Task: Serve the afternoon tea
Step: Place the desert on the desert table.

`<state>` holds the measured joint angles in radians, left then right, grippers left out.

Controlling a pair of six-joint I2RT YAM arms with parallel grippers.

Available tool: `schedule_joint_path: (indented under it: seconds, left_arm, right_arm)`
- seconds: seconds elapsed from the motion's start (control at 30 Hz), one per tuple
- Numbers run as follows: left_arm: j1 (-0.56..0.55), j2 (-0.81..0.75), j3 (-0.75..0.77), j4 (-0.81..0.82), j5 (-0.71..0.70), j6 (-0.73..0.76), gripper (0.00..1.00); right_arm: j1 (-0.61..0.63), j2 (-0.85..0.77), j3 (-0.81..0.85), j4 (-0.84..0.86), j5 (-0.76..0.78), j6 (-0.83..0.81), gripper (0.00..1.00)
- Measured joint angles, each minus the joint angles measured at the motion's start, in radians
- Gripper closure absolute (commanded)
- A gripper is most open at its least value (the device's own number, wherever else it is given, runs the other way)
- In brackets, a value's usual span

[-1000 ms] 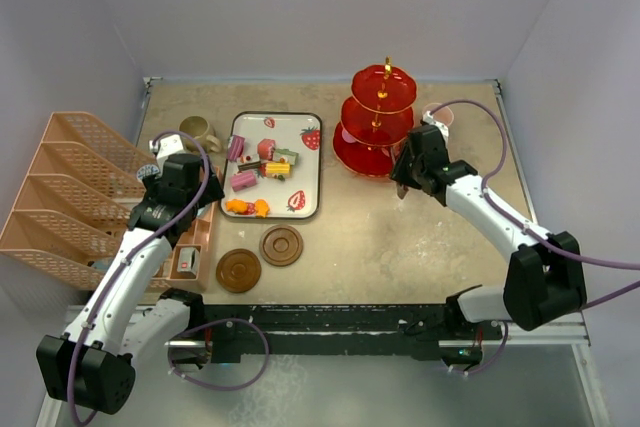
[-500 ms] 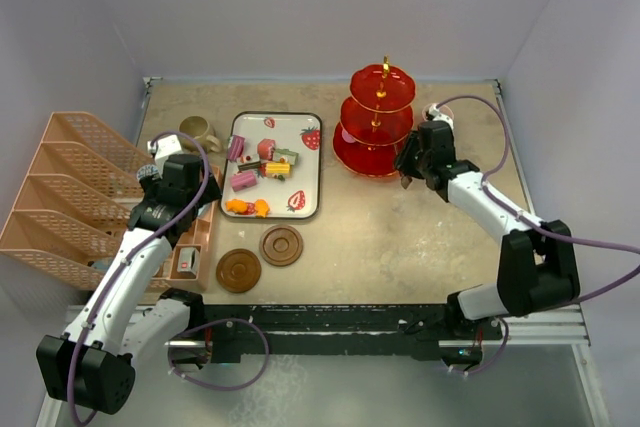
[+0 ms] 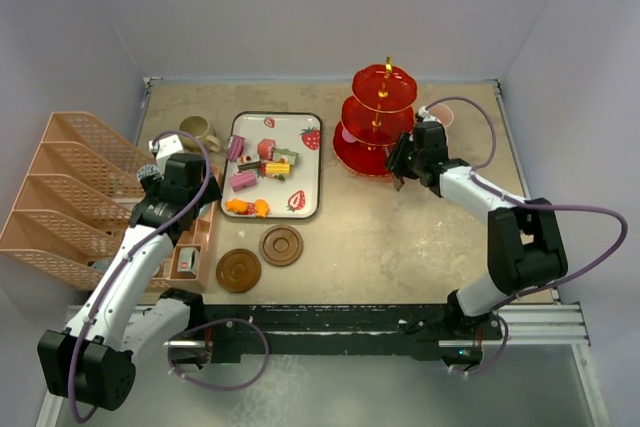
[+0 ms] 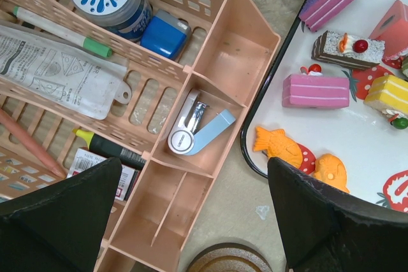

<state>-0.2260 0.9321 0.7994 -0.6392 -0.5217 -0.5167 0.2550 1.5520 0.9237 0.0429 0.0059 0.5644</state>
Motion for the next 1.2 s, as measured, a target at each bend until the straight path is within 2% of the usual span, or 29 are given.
schedule_joint_path:
  seconds: [0.1, 0.47, 0.73, 1.2]
  left_arm:
    - [0.000, 0.000, 0.001, 0.000, 0.000, 0.000, 0.06]
    - [0.000, 0.000, 0.001, 0.000, 0.001, 0.000, 0.06]
    - [0.000, 0.000, 0.001, 0.000, 0.008, 0.001, 0.06]
    - [-0.002, 0.005, 0.001, 0.001, 0.021, 0.001, 0.06]
  right_arm:
    - [0.000, 0.002, 0.002, 0.000, 0.001, -0.005, 0.57]
    - [0.000, 0.028, 0.045, -0.011, 0.003, 0.008, 0.60]
    - [0.000, 0.030, 0.048, -0.008, 0.002, 0.039, 0.56]
    - [0.000, 0.000, 0.035, -0.012, -0.006, 0.080, 0.55]
